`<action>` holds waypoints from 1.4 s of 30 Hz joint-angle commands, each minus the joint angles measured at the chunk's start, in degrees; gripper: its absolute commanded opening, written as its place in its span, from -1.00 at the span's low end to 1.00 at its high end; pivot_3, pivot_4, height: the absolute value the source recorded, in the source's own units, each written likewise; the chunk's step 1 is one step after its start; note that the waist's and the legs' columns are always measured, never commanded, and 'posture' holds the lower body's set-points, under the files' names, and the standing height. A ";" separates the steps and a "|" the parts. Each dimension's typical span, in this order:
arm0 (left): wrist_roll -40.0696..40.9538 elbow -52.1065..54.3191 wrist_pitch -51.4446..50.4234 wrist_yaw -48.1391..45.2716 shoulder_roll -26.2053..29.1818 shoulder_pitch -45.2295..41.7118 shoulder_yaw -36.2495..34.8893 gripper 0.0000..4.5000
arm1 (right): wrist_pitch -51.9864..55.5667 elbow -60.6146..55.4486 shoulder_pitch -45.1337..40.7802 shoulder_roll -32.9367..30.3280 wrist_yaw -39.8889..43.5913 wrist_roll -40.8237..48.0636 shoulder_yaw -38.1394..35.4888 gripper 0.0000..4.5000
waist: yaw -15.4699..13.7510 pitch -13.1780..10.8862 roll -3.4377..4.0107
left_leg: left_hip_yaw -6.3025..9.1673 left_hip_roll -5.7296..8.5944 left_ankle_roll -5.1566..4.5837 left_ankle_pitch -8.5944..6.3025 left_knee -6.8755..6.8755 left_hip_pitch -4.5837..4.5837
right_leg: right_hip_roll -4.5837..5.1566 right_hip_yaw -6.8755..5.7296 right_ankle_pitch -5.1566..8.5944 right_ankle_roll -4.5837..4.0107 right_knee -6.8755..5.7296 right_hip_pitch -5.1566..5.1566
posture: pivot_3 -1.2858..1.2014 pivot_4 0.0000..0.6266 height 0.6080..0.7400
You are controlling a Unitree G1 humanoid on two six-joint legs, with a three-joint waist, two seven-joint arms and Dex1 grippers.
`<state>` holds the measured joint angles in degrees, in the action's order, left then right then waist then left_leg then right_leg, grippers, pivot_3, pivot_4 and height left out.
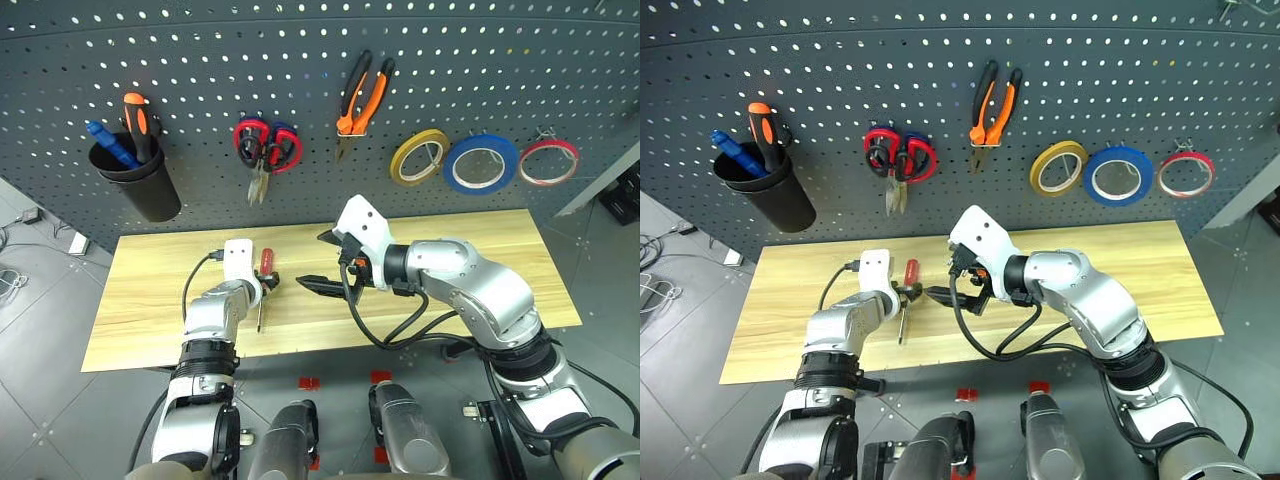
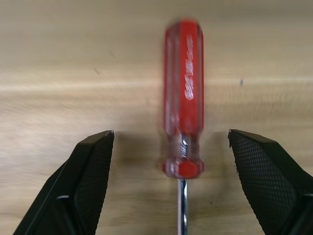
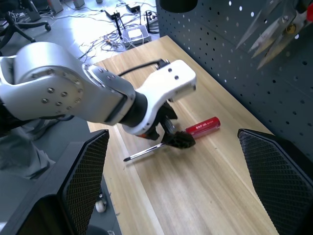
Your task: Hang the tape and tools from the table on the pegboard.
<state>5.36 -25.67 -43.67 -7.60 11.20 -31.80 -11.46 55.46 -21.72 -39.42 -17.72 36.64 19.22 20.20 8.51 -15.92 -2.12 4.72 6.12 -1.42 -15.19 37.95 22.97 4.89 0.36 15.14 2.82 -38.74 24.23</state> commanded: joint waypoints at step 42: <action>1.89 64.34 19.18 2.67 15.72 13.71 -17.49 -0.63 | -18.63 1.03 -0.84 7.56 0.59 3.94 -5.93 1.00 | -0.89 -0.22 0.08 | 0.09 -0.10 0.17 0.01 -0.03 0.08 | -0.02 -0.28 -0.11 -0.14 0.18 0.01 | -0.16 -0.13 1.00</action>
<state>6.64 39.42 -24.98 -5.70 25.54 -15.30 -27.36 37.02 -19.97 -38.41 -11.18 38.09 22.03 15.08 7.62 -16.14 -2.03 4.80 6.02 -1.22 -15.16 37.91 23.05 4.86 0.10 15.04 2.67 -38.56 24.24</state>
